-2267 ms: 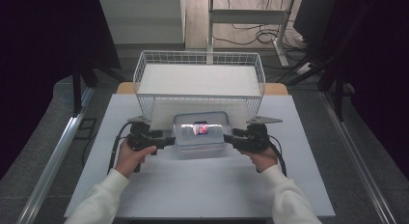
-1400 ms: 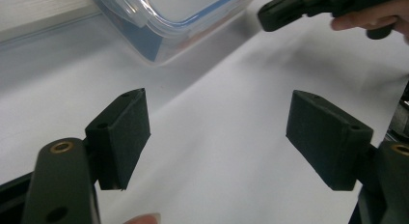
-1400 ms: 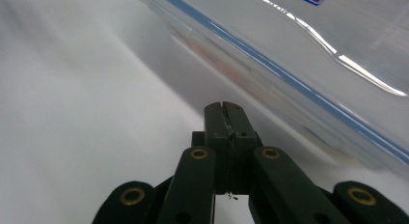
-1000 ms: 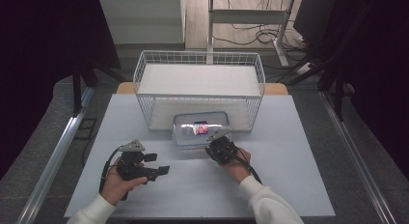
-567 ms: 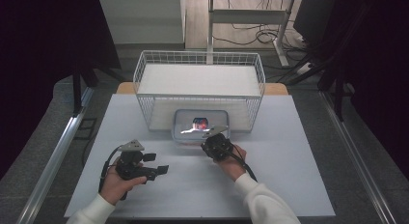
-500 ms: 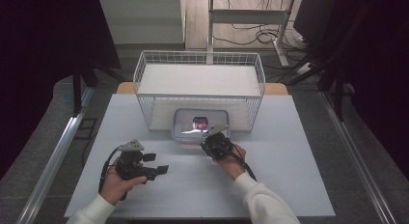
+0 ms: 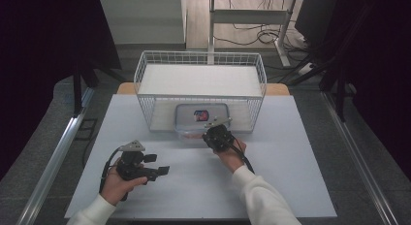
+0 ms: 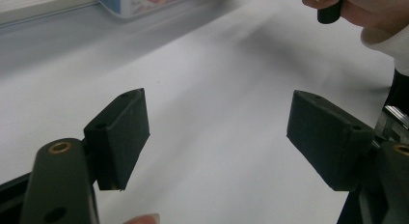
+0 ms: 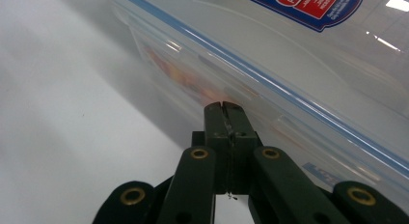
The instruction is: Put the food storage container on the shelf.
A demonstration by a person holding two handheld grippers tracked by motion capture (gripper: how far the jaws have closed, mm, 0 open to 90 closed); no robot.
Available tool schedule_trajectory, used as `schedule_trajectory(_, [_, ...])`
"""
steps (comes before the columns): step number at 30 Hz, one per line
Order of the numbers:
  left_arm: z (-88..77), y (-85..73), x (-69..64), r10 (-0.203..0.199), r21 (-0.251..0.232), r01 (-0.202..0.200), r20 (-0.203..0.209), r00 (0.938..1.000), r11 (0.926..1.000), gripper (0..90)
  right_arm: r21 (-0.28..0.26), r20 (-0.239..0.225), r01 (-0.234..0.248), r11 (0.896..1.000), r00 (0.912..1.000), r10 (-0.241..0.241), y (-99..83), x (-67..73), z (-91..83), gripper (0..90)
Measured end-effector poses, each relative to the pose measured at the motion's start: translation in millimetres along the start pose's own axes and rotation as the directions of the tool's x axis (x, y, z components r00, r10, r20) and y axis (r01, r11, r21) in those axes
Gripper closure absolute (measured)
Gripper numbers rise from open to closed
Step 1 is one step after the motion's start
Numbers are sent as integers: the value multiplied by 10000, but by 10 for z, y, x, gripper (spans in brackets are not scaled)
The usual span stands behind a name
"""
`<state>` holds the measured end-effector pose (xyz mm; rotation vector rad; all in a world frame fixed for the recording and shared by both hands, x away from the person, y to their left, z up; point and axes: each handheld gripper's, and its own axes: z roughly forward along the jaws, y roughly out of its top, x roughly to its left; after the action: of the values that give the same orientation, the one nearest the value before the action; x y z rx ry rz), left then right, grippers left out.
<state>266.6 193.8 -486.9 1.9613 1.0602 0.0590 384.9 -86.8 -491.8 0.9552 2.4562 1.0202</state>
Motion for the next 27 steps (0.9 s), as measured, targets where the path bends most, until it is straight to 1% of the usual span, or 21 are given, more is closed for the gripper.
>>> schedule_trajectory(4, [4, -3, 11, -21, 33, 21, -6, 10000, 10000, 227, -55, 87, -87, 9999, 9999, 87, 50, -32, 59, 889])
schedule_trajectory(7, [5, -1, 14, -38, 37, 38, 8, 10000, 10000, 227, -88, 253, -60, 9999, 9997, 62, 94, -63, 106, 889])
schedule_trajectory(12, [7, -3, 20, -29, 56, 29, 10, 10000, 10000, 227, -132, 271, -307, 9994, 9992, 310, 150, -132, 174, 889])
schedule_trajectory(17, [6, -2, 22, -30, 49, 30, 14, 10000, 10000, 227, -98, 331, -332, 9994, 9989, 335, 208, -156, 228, 889])
schedule_trajectory(20, [11, -2, 20, -27, 60, 26, 18, 10000, 10000, 227, -123, 330, -464, 9988, 9984, 468, 223, -179, 249, 889])
schedule_trajectory(25, [20, -2, 15, -33, 88, 33, 48, 10000, 10000, 227, -124, 462, -509, 9986, 9976, 514, 247, -207, 276, 889])
schedule_trajectory(27, [20, -1, 17, -42, 81, 41, 52, 10000, 10000, 227, -137, 406, -604, 9981, 9973, 609, 259, -214, 291, 889])
